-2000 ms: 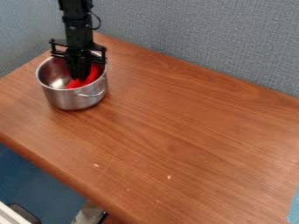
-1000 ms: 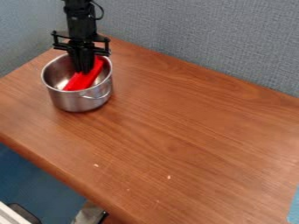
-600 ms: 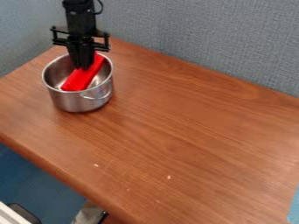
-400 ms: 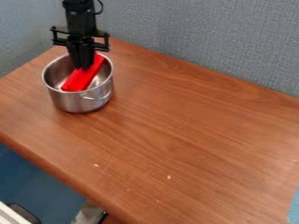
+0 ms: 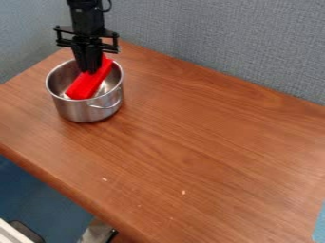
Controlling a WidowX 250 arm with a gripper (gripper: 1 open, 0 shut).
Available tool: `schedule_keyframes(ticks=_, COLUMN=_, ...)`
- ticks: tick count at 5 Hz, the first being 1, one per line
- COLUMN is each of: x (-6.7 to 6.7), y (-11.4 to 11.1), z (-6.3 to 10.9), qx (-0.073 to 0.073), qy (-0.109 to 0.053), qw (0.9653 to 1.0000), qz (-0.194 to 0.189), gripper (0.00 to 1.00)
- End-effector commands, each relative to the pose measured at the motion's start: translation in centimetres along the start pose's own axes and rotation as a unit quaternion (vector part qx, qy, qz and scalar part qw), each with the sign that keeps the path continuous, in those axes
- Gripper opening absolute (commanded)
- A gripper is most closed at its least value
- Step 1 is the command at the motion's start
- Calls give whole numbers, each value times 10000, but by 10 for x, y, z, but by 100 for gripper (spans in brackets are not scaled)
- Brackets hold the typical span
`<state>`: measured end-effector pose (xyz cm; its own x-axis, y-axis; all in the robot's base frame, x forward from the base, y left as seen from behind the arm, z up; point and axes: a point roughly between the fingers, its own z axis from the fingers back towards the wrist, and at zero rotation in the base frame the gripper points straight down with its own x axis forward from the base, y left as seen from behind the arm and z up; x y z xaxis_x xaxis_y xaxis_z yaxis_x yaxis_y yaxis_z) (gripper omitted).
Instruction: Move the red object from the metal pot to the table
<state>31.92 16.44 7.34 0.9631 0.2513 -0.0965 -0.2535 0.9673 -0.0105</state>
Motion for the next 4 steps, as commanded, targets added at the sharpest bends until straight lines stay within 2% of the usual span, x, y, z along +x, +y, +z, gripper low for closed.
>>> schedule_keyframes(ticks=1, x=2, y=0, z=37, qx=123, qy=-525, qw=9985, qz=-13, gripper=0)
schedule_keyframes(ticks=2, x=2, y=1, z=36, qx=137, qy=-508, qw=9986, qz=-8, gripper=100)
schedule_keyframes(ticks=3, x=2, y=2, z=34, qx=161, qy=-485, qw=9987, qz=-1, gripper=0)
schedule_keyframes(ticks=4, x=2, y=3, z=32, qx=182, qy=-472, qw=9987, qz=0, gripper=0)
